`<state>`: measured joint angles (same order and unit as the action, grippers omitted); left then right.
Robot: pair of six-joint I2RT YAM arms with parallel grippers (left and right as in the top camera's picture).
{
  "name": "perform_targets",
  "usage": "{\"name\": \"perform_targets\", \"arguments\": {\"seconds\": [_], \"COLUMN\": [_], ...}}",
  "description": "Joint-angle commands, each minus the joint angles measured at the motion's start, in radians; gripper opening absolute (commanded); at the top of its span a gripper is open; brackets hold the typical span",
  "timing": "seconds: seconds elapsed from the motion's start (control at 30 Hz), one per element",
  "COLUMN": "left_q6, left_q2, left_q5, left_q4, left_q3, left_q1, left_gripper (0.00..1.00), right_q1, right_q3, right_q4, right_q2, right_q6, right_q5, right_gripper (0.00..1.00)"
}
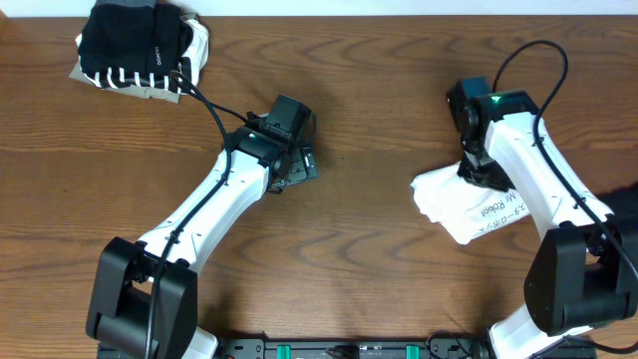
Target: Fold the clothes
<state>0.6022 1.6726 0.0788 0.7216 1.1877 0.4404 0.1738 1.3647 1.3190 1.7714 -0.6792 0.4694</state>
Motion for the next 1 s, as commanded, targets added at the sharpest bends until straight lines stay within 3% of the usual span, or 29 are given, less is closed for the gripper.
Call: {"name": "perform_targets", "arguments": {"seconds": [0.0, 0.13, 0.23, 0.33, 0.4, 0.43, 0.47, 0.5, 0.53, 0.57, 0.67, 0.97], "left_q6": [0.002, 0.002, 0.002, 0.002, 0.002, 0.002, 0.002, 0.002, 0.002, 0.002, 0.002, 0.002], "left_q2": [0.007, 0.007, 0.007, 0.007, 0.007, 0.007, 0.007, 0.007, 0.007, 0.007, 0.007, 0.007], "left_q5": [0.012, 0.012, 0.012, 0.012, 0.012, 0.012, 0.012, 0.012, 0.012, 0.012, 0.012, 0.012], "left_q4": [0.002, 0.003, 0.003, 0.003, 0.002, 0.003, 0.003, 0.003, 0.003, 0.003, 0.002, 0.003], "left_q3": [-0.006, -0.006, -0.006, -0.006, -0.006, -0.006, -0.006, -0.006, -0.006, -0.006, -0.006, -0.006], "left_q1": [-0.002, -0.002, -0.002, -0.002, -0.002, -0.002, -0.002, -0.002, -0.002, -0.002, -0.002, -0.002], "left_gripper": [0.98, 0.98, 0.98, 0.98, 0.98, 0.98, 0.98, 0.98, 0.98, 0.98, 0.98, 0.98], "right_q1": [-0.005, -0.005, -0.005, -0.005, -0.005, -0.005, -0.005, -0.005, -0.005, -0.005, -0.007, -0.068], "right_q3": [0.002, 0.001, 0.001, 0.002, 0.003, 0.003, 0.003, 0.003, 0.003, 0.004, 0.003, 0.003], "right_q4": [0.042, 0.088, 0.110, 0.074, 0.030, -0.006, -0.049, -0.097, -0.142, -0.181, -0.281, -0.462], "right_q2": [-0.014, -0.014, -0.014, -0.014, -0.014, -0.014, -0.014, -0.014, -0.014, -0.014, -0.013, 0.012], "right_q6": [-0.065, -0.064, -0.070, -0.082, -0.075, -0.050, -0.005, 0.059, 0.122, 0.163, 0.200, 0.296], "right_q5": [-0.007, -0.010, -0.018, -0.036, -0.027, -0.024, -0.024, -0.025, -0.026, -0.026, -0.037, -0.185], "right_gripper": [0.20, 0.23, 0.12, 0.13, 0.24, 0.41, 0.67, 0.86, 0.96, 0.99, 0.98, 0.82]}}
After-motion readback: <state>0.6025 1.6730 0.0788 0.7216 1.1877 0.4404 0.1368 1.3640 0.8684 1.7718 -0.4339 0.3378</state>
